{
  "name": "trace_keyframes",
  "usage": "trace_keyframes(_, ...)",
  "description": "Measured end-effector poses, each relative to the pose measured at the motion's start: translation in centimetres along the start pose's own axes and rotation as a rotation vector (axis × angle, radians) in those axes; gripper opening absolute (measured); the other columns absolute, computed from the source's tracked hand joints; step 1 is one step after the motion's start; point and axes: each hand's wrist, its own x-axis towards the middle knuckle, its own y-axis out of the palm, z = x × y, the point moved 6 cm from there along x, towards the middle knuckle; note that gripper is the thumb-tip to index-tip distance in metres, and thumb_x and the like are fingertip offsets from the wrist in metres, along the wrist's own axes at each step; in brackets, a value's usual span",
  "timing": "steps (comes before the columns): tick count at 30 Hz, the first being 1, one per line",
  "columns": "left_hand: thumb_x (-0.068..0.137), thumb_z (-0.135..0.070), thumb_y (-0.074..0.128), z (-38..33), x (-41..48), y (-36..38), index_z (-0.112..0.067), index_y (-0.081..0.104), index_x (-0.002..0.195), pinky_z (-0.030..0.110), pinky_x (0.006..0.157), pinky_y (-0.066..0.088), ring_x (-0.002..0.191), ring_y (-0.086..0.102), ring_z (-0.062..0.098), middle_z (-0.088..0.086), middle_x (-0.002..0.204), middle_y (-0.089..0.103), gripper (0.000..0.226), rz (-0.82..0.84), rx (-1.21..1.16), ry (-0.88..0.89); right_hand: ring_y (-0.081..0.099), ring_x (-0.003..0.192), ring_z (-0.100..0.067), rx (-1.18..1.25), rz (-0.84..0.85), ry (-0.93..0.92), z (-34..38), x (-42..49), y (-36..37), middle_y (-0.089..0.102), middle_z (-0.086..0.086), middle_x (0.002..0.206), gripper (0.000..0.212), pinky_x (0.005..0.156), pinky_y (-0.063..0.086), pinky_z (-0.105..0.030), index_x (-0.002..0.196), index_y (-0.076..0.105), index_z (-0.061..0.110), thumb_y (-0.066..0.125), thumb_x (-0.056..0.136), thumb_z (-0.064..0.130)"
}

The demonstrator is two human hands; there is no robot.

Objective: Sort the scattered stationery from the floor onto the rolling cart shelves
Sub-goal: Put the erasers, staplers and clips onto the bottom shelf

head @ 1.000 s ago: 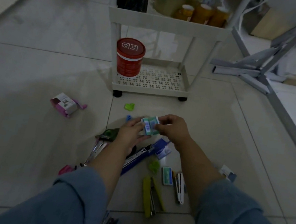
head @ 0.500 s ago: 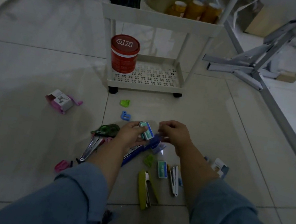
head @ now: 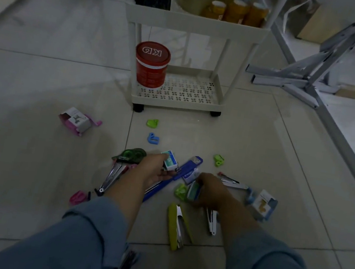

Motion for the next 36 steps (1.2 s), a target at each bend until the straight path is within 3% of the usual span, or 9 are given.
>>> trace_keyframes(3,0.102,-0.020,0.033,-0.2,0.0,-0.2,0.001,0.043,0.133,0.027,0.063,0.044,0.067,0.054,0.017,0.007,0.083,0.058,0.038,-0.009,-0.006,0.009,0.055,0.097,-0.021,0.204,-0.226,0.085,-0.1,0.5,-1.9,0.058,-0.010,0.109,0.053,0.080,0.043,-0.026,0.111,0.054,0.006,0.081,0.069,0.024)
trace_keyframes(6,0.102,-0.020,0.034,-0.3,0.1,-0.5,0.001,0.041,0.134,0.027,0.062,0.046,0.068,0.054,0.017,0.009,0.085,0.058,0.039,-0.020,-0.016,0.015,0.056,0.093,-0.024,0.281,-0.324,0.149,-0.2,1.5,-2.2,0.060,-0.014,0.107,0.053,0.078,0.045,-0.031,0.106,0.055,0.002,0.083,0.066,0.023)
trace_keyframes(10,0.102,-0.020,0.034,-0.4,0.2,-1.1,0.002,0.041,0.135,0.029,0.064,0.049,0.070,0.056,0.018,0.015,0.102,0.060,0.041,-0.029,-0.043,0.022,0.056,0.103,-0.029,0.215,-0.301,0.188,0.1,2.6,-1.1,0.058,-0.016,0.114,0.054,0.082,0.045,-0.032,0.111,0.054,0.004,0.080,0.070,0.027)
trace_keyframes(15,0.102,-0.018,0.033,-0.4,0.3,-1.3,0.003,0.040,0.134,0.035,0.086,0.046,0.070,0.055,0.019,0.010,0.090,0.059,0.039,-0.012,-0.092,0.027,0.055,0.107,-0.029,0.153,-0.294,0.215,0.6,2.6,-0.5,0.055,-0.015,0.118,0.058,0.087,0.045,-0.033,0.115,0.050,0.006,0.077,0.071,0.033)
trace_keyframes(20,0.102,-0.016,0.034,-0.3,0.4,-1.3,0.003,0.037,0.136,0.039,0.087,0.046,0.072,0.055,0.022,0.018,0.110,0.054,0.039,-0.008,-0.105,0.017,0.050,0.118,-0.026,0.079,-0.212,0.210,1.0,3.0,-0.2,0.049,-0.013,0.127,0.064,0.093,0.041,-0.031,0.127,0.043,0.006,0.074,0.077,0.032)
trace_keyframes(27,0.101,-0.013,0.036,-0.6,0.8,-1.7,0.006,0.037,0.134,0.035,0.079,0.050,0.073,0.056,0.024,0.015,0.086,0.055,0.038,-0.005,-0.226,0.023,0.055,0.109,-0.028,0.215,-0.273,0.233,0.7,3.0,-0.9,0.054,-0.015,0.119,0.052,0.086,0.044,-0.033,0.117,0.050,0.004,0.075,0.075,0.022)
trace_keyframes(30,0.101,-0.017,0.035,-1.0,0.9,-2.4,0.003,0.040,0.133,0.022,0.055,0.046,0.070,0.051,0.018,0.011,0.085,0.055,0.038,-0.022,-0.233,0.024,0.055,0.091,-0.024,0.329,-0.365,0.083,1.6,3.1,-2.8,0.059,-0.017,0.106,0.048,0.071,0.038,-0.026,0.106,0.057,0.000,0.080,0.069,0.020)
trace_keyframes(33,0.101,-0.020,0.035,-1.4,1.3,-3.4,-0.002,0.042,0.132,0.021,0.055,0.034,0.064,0.046,0.016,0.011,0.086,0.057,0.036,-0.044,-0.202,0.036,0.057,0.092,-0.022,0.379,-0.316,-0.120,5.0,3.2,-5.0,0.061,-0.013,0.109,0.055,0.076,0.044,-0.024,0.112,0.058,0.002,0.084,0.066,0.017)
trace_keyframes(36,0.101,-0.026,0.033,-1.8,1.3,-3.9,-0.004,0.048,0.126,0.023,0.058,0.037,0.067,0.050,0.016,0.010,0.086,0.058,0.036,-0.027,-0.226,0.038,0.059,0.098,-0.022,0.401,-0.219,-0.295,9.0,3.4,-6.0,0.061,-0.013,0.116,0.064,0.083,0.049,-0.027,0.120,0.056,0.004,0.085,0.064,0.012)
